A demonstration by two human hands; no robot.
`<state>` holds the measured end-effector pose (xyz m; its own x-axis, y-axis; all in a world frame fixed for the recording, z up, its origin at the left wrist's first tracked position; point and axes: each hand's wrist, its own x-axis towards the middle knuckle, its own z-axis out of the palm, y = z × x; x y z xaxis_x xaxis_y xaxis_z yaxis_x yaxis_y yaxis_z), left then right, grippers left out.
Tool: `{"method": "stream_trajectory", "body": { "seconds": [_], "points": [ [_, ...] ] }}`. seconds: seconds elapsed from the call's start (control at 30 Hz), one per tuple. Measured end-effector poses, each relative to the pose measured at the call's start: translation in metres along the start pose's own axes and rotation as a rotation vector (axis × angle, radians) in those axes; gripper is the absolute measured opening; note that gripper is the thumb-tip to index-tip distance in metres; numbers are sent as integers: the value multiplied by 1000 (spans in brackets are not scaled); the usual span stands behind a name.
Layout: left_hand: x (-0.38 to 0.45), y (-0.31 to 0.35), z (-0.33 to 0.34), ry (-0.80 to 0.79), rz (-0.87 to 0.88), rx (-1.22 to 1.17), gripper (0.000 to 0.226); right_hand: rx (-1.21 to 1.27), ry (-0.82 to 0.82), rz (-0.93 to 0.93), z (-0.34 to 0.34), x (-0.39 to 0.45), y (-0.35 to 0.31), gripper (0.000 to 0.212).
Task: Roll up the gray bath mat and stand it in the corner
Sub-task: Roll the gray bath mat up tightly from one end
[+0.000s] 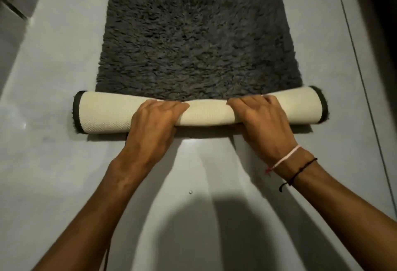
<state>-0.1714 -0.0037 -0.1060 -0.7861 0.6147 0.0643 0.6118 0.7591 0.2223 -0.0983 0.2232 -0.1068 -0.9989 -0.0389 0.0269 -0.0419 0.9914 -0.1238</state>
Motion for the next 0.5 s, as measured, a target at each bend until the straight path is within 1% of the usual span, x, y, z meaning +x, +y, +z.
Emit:
{"method": "stream_trajectory", "body": {
  "seconds": [0.03,0.13,0.17,0.2,0.23,0.27,0.3,0.33,0.37,0.4,0.43,0.47,0.5],
  "points": [
    [-10,2,-7,-50,-2,0,56,9,-48,1,-4,-10,-7,39],
    [-30,9,-30,-272,-2,-3,52,42,-222,1,-19,-39,-23,32],
    [-31,7,-34,-370,7,3,47,40,-271,8,-20,-48,-28,37],
    [-29,1,-37,-463,13,-4,40,32,-294,31,-20,-58,-32,50],
    [-25,-5,-39,-546,8,-30,35,33,-281,58,-20,-69,-36,68],
    [-20,-10,-43,-602,-2,-96,34,34,-231,87,-20,-80,-41,83],
    [-15,-15,-44,-621,-7,-198,38,24,-186,109,-20,-88,-46,90],
    [-13,-21,-42,-628,-4,-253,50,15,-171,127,-18,-95,-51,94],
    [-13,-25,-38,-622,15,-221,70,12,-167,141,-15,-99,-53,96],
    [-16,-25,-34,-567,17,-95,89,17,-172,147,-10,-98,-53,97],
    [-22,-23,-30,-452,-11,41,102,21,-180,150,-5,-95,-51,99],
    [-32,-14,-29,-311,-57,116,105,21,-185,148,1,-89,-48,99],
    [-44,-5,-27,-167,-87,133,99,16,-187,146,7,-80,-44,100]
  ]
}}
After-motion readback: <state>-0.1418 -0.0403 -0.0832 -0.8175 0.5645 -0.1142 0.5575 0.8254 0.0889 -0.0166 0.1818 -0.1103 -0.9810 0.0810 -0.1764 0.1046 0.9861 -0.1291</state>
